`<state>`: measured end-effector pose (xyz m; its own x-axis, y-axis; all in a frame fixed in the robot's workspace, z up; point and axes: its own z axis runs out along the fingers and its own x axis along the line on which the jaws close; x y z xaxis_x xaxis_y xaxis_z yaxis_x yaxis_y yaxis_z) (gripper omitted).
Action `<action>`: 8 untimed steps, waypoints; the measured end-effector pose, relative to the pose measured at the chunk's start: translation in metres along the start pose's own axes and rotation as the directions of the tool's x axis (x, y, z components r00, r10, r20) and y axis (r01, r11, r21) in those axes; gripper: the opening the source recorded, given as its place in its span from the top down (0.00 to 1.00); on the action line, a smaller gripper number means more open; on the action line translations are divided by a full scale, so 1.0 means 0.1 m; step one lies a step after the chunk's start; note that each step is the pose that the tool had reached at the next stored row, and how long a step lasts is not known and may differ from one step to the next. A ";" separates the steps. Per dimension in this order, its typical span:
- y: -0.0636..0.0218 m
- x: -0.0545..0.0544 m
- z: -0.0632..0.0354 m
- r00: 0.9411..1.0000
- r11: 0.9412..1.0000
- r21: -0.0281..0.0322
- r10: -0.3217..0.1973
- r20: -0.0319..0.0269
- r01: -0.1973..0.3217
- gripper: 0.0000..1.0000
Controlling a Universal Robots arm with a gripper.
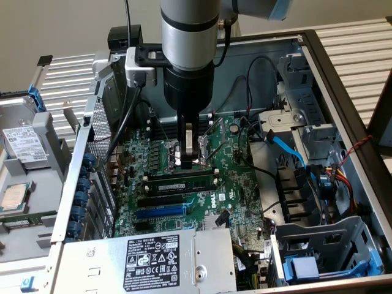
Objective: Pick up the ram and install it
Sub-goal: 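Press down the ram until it locks into place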
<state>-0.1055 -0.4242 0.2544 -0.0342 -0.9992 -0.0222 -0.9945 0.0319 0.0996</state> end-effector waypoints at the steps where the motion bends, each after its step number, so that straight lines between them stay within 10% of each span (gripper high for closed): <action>1: 0.000 0.00 0.000 1.000 1.000 0.000 0.000 0.000 0.000 0.89; 8: 0.001 0.00 0.000 1.000 1.000 0.000 0.017 0.001 -0.017 0.89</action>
<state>-0.1055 -0.4242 0.2544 -0.0512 -0.9984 -0.0219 -0.9938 0.0488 0.0997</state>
